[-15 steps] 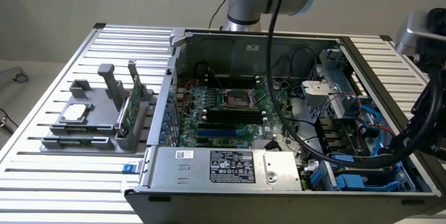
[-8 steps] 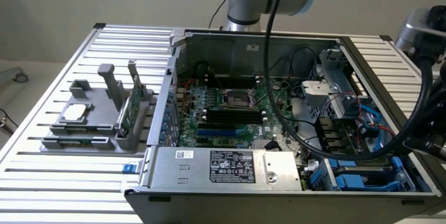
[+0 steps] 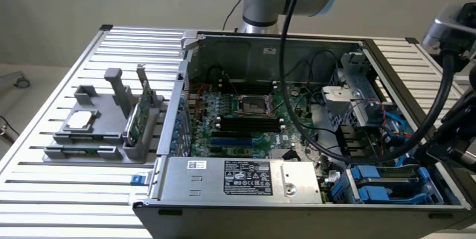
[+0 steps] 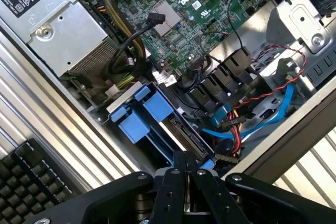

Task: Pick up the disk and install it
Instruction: 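Insert the first disk wire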

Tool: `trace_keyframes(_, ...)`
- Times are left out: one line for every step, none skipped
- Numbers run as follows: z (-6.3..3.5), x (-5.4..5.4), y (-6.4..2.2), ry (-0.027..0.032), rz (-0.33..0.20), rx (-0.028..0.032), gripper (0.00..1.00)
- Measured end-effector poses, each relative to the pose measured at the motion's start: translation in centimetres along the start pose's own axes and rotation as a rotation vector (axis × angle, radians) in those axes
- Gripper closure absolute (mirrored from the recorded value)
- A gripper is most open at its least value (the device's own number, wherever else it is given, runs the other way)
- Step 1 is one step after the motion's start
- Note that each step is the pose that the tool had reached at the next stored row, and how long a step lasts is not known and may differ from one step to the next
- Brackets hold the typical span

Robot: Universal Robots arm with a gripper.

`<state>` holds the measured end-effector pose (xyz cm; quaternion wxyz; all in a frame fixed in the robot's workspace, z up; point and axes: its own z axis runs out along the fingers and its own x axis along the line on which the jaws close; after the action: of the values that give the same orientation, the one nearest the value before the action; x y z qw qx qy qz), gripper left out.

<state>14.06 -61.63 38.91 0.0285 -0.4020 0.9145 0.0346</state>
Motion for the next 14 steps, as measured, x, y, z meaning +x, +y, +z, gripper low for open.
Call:
trace_keyframes(0.01, 0.00, 0.00, 0.0021, 0.013, -0.0020, 0.89)
trace_keyframes(0.01, 0.00, 0.00, 0.0039, 0.025, -0.0038, 0.89)
trace_keyframes(0.01, 0.00, 0.00, 0.0060, 0.036, -0.0055, 0.89)
trace_keyframes(0.00, 0.00, 0.00, 0.0081, 0.048, -0.0072, 0.89)
trace_keyframes(0.01, 0.00, 0.00, 0.0100, 0.060, -0.0090, 0.89)
trace_keyframes(0.01, 0.01, 0.00, 0.0120, 0.072, -0.0107, 0.89)
trace_keyframes(0.01, 0.00, 0.00, 0.0139, 0.083, -0.0124, 0.89)
trace_keyframes(0.01, 0.01, 0.00, 0.0159, 0.095, -0.0141, 0.89)
trace_keyframes(0.01, 0.00, 0.00, 0.0179, 0.107, -0.0157, 0.89)
trace_keyframes(0.01, 0.00, -0.01, 0.0198, 0.118, -0.0175, 0.89)
trace_keyframes(0.00, 0.00, 0.00, 0.0218, 0.130, -0.0192, 0.89)
trace_keyframes(0.01, 0.00, 0.00, 0.0238, 0.142, -0.0209, 0.89)
trace_keyframes(0.00, 0.00, -0.01, 0.0258, 0.154, -0.0226, 0.89)
trace_keyframes(0.00, 0.00, -0.01, 0.0277, 0.166, -0.0243, 0.89)
